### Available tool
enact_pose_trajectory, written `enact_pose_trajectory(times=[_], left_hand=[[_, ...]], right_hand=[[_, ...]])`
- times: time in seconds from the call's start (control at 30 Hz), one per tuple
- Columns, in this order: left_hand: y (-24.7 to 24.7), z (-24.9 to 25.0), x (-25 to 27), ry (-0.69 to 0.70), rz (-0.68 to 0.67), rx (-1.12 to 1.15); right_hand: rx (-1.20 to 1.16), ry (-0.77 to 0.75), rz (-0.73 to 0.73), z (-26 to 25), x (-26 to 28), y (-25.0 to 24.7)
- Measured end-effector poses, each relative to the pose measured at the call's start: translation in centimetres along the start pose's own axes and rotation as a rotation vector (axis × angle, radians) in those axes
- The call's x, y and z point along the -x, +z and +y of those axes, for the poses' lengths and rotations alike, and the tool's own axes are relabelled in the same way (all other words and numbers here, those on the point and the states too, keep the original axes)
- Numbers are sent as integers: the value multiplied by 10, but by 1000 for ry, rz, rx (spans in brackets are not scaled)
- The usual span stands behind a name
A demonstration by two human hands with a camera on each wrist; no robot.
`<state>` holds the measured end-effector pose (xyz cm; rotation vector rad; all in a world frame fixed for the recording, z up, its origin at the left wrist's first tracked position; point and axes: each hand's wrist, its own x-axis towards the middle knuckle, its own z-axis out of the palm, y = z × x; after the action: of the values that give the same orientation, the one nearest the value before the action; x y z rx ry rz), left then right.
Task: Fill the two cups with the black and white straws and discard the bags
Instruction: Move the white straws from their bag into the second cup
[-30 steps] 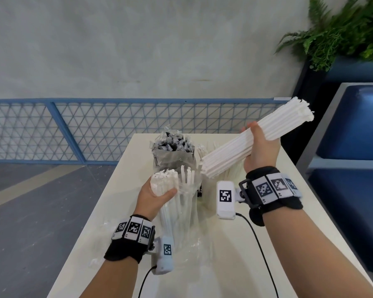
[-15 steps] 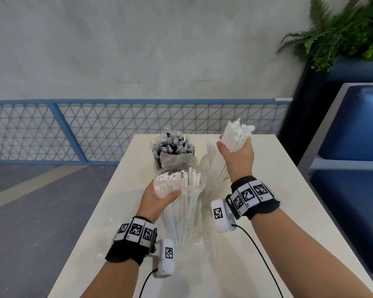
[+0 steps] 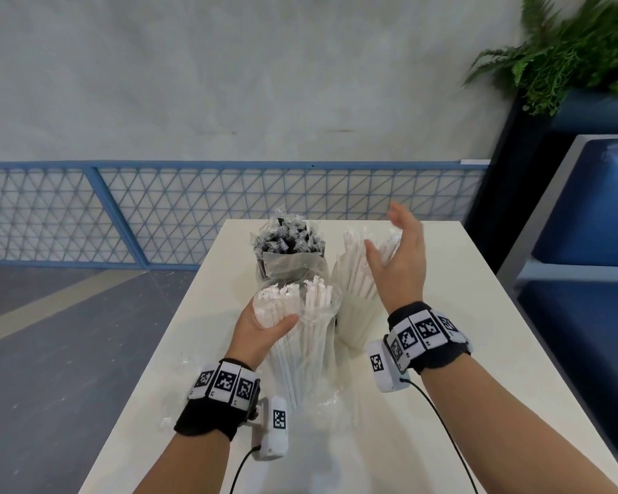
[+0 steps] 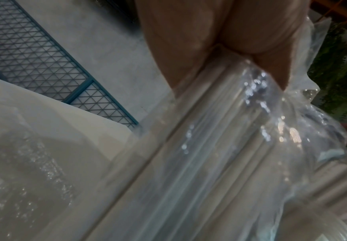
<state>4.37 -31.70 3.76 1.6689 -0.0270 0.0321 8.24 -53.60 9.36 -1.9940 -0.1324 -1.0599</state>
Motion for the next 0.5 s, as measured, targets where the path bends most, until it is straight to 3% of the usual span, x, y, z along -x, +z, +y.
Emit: enact_pose_trajectory(times=[0.07, 0.2, 0.3, 0.37, 0.43, 0.5], left_hand=[[0, 0, 0, 3, 2, -6], [1, 0, 0, -1, 3, 2], [1, 0, 0, -7, 2, 14], [0, -2, -1, -7, 1, 11], [0, -3, -2, -5, -2, 20], [1, -4, -3, -4, -5, 29]], right_hand=[[115, -125, 70, 0, -4, -1], [41, -96, 42, 4, -9, -1], [-21, -153, 134, 5, -9, -2], [66, -185, 185, 6, -9, -2], [174, -140, 128, 10, -10, 0], [225, -33, -26, 19, -8, 5]])
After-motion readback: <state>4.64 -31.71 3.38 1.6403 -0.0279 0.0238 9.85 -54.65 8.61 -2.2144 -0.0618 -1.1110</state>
